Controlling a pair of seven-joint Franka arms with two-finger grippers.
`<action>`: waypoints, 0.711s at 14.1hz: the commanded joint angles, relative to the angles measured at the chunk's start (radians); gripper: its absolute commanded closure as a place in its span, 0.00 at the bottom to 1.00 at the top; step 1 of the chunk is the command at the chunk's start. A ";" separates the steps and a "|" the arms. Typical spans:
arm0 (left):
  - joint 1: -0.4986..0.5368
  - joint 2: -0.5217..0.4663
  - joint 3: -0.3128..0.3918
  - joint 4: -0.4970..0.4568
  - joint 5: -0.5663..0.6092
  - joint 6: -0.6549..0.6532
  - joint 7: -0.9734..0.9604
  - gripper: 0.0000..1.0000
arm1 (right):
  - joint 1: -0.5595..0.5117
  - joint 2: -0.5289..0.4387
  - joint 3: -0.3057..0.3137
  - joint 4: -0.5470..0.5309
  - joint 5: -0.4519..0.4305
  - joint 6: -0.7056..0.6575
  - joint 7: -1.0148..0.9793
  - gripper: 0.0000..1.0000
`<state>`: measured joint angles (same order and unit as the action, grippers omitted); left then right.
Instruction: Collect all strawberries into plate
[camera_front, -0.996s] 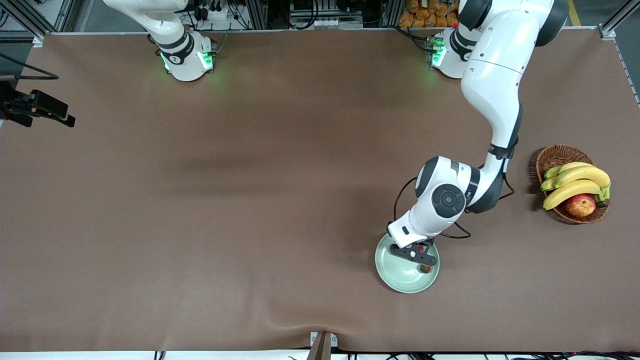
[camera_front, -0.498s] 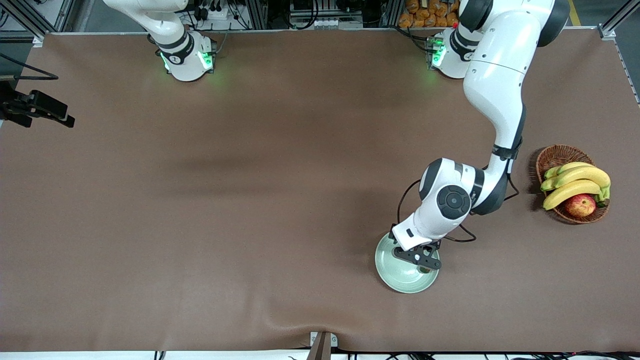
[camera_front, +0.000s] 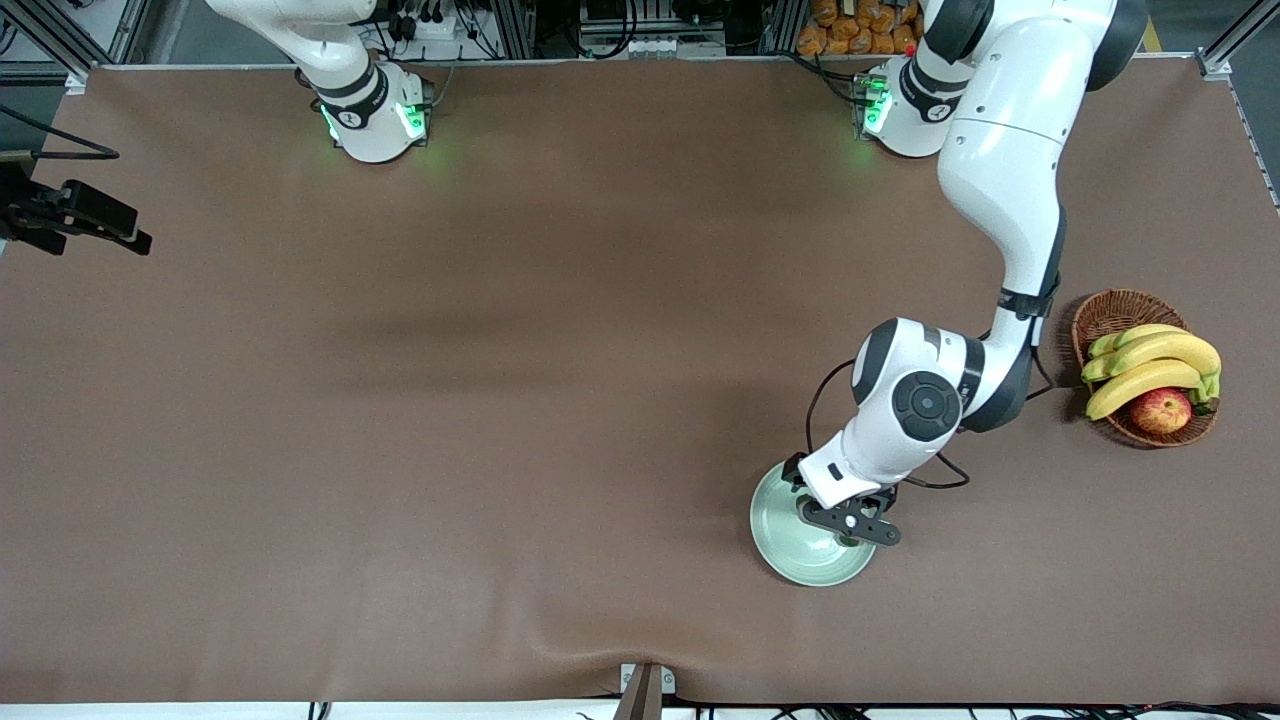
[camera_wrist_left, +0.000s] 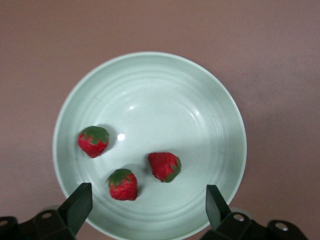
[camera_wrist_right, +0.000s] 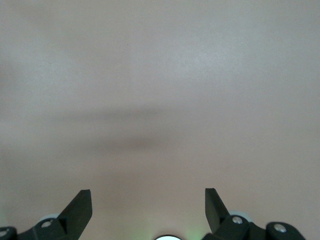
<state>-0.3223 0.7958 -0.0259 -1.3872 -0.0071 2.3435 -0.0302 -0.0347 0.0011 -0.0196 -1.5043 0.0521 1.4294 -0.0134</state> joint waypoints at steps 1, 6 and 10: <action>0.014 -0.036 -0.002 -0.016 0.013 -0.015 -0.022 0.00 | 0.022 -0.003 -0.019 0.003 -0.005 -0.003 0.009 0.00; 0.081 -0.079 -0.003 -0.016 0.015 -0.065 -0.020 0.00 | 0.062 -0.003 -0.077 0.003 -0.003 -0.003 0.009 0.00; 0.163 -0.159 -0.012 -0.015 0.022 -0.179 -0.001 0.00 | 0.052 -0.003 -0.079 0.003 -0.003 -0.004 0.009 0.00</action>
<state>-0.2002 0.7030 -0.0238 -1.3852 -0.0071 2.2380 -0.0355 0.0156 0.0012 -0.0900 -1.5043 0.0517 1.4292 -0.0134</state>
